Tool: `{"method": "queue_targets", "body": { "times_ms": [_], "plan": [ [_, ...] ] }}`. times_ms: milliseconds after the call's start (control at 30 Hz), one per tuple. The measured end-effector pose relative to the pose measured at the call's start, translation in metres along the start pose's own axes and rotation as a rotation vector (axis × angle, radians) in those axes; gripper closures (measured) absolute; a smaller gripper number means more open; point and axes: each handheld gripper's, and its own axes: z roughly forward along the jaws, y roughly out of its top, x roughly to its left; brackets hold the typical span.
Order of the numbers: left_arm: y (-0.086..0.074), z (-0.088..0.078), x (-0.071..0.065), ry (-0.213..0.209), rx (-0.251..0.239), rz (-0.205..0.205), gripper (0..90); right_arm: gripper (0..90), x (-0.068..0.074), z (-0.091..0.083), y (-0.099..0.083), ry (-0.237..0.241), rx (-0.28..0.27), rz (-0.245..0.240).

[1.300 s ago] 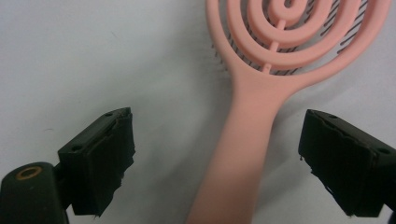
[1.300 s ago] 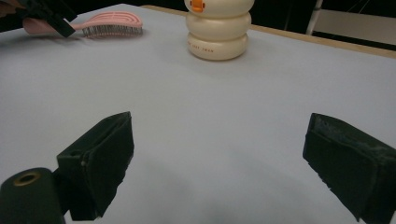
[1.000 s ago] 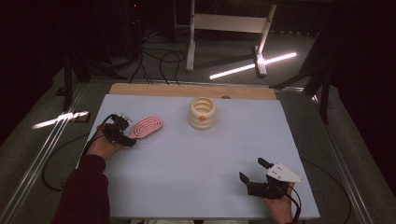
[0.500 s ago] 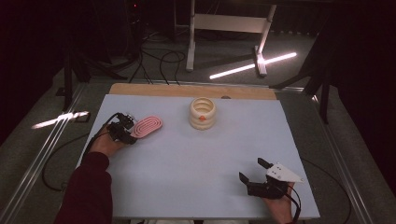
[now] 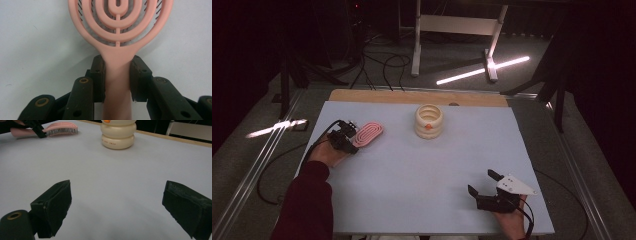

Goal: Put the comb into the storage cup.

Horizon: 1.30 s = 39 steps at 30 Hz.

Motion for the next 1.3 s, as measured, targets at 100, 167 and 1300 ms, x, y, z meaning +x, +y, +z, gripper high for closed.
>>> {"method": "queue_targets", "body": {
  "times_ms": [100, 167, 1300],
  "plan": [
    [0.000, 0.000, -0.001, 0.005, 0.000, 0.000, 69.3, 8.7, 0.000, 0.000, 0.000, -0.001, 0.001, -0.001],
    [0.000, -0.001, -0.001, 0.013, 0.001, 0.001, 69.5, 8.7, 0.000, 0.000, 0.000, -0.002, 0.001, 0.001],
    [-0.010, -0.029, -0.008, 0.054, -0.061, -0.007, 69.6, 8.7, 0.000, 0.000, 0.000, 0.000, 0.003, 0.002]
  ]
}}
